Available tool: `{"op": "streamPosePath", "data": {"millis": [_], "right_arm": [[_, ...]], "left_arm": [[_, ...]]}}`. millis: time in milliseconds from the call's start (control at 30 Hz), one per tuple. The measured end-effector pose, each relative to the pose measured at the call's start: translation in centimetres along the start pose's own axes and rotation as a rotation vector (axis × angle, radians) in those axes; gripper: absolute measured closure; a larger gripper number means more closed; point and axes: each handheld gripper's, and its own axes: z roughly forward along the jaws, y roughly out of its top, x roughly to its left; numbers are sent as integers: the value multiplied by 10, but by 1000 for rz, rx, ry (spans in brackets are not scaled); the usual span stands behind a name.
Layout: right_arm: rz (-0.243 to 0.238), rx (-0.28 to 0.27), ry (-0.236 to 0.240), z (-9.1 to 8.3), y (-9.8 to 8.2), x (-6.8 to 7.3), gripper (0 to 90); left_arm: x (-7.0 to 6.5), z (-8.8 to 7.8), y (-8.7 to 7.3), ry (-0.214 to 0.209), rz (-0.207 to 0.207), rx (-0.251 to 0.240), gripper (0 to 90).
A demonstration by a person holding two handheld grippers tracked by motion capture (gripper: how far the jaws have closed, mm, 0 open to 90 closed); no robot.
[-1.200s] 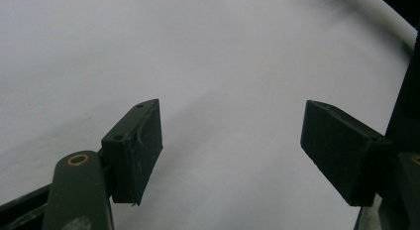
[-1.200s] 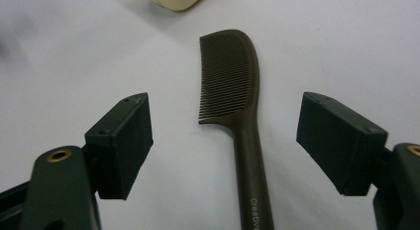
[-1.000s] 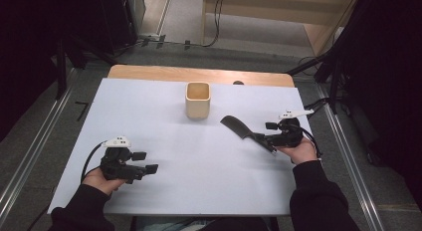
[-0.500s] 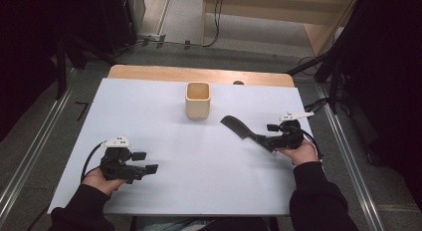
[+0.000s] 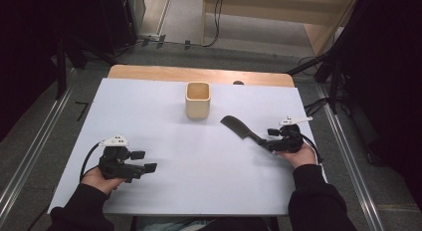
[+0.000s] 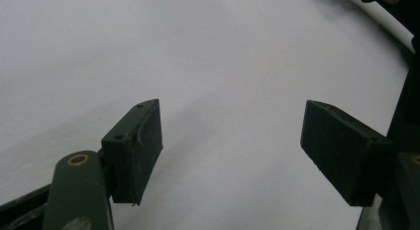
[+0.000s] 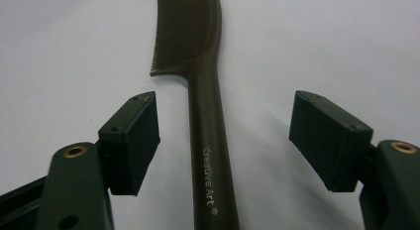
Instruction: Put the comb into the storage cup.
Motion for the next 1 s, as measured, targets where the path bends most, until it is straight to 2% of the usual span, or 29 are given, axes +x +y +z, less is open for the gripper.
{"op": "streamPosePath", "data": {"millis": [100, 267, 433, 533, 733, 867, 1000], "right_arm": [[0, 20, -7, 3, -5, -1, 275], [2, 10, -6, 0, -9, -2, 317], [-16, 15, -17, -5, -14, 0, 465], [-25, 15, -11, -8, -17, 1, 491], [-55, 15, -27, -10, -21, 4, 546], [-72, 19, -40, -11, -22, 4, 657], [-74, 34, -7, -10, -21, 5, 694]], "left_arm": [[-1, 2, 1, -2, 5, 0, 249], [-1, 3, 3, -8, 10, 1, 249], [0, 4, 4, -9, 15, 4, 249], [0, 5, 4, -11, 13, 2, 249], [0, 5, 5, -10, 13, 1, 249], [0, 5, 5, -10, 12, 2, 249], [-1, 5, 5, -9, 12, 5, 249]]}}
